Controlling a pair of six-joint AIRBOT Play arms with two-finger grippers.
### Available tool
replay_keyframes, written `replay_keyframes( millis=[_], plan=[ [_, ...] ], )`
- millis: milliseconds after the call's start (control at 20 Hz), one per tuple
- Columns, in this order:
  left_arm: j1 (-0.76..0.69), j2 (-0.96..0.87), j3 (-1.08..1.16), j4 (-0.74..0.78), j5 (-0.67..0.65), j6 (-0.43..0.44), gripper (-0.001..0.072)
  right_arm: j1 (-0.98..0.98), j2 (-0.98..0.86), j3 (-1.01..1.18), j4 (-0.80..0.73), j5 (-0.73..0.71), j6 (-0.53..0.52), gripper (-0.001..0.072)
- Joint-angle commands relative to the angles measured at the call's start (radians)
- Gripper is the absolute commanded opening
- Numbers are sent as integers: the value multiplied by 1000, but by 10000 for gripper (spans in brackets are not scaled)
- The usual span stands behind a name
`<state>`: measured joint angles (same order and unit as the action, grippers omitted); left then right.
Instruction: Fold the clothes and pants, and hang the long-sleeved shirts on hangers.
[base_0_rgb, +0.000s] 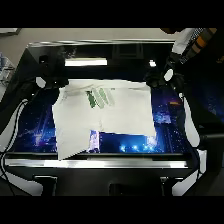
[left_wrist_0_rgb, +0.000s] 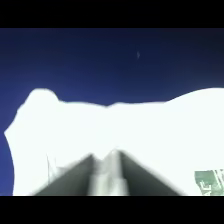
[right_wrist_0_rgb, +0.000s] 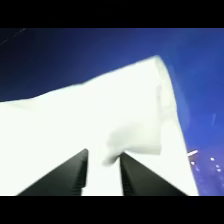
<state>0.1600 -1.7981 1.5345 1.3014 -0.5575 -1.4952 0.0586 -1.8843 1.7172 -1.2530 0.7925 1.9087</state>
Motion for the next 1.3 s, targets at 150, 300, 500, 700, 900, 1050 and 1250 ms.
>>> replay_keyframes(
  millis=[150, 300, 500, 700, 900, 1050, 1250],
  plan=[
    [95, 26, 93, -1, -354, -41, 535, -56, 84, 5, 77, 245, -56, 549],
    [208, 157, 58, -109, -428, -37, 531, -163, 219, 5, 70, 466, -192, 548],
    [322, 351, -97, -111, -421, -31, 531, -325, 393, -180, 137, 671, -361, 543],
    [375, 453, -203, -101, -424, -31, 531, -405, 548, -640, 293, 616, -523, 542],
    [369, 459, -207, -101, -473, -31, 530, -403, 555, -903, 352, 518, -643, 540],
    [369, 456, -207, -101, -534, -31, 531, -403, 547, -990, 386, 428, -702, 534],
    [369, 450, -208, -102, -547, -31, 531, -401, 482, -1019, 454, 399, -772, 527]
  ],
)
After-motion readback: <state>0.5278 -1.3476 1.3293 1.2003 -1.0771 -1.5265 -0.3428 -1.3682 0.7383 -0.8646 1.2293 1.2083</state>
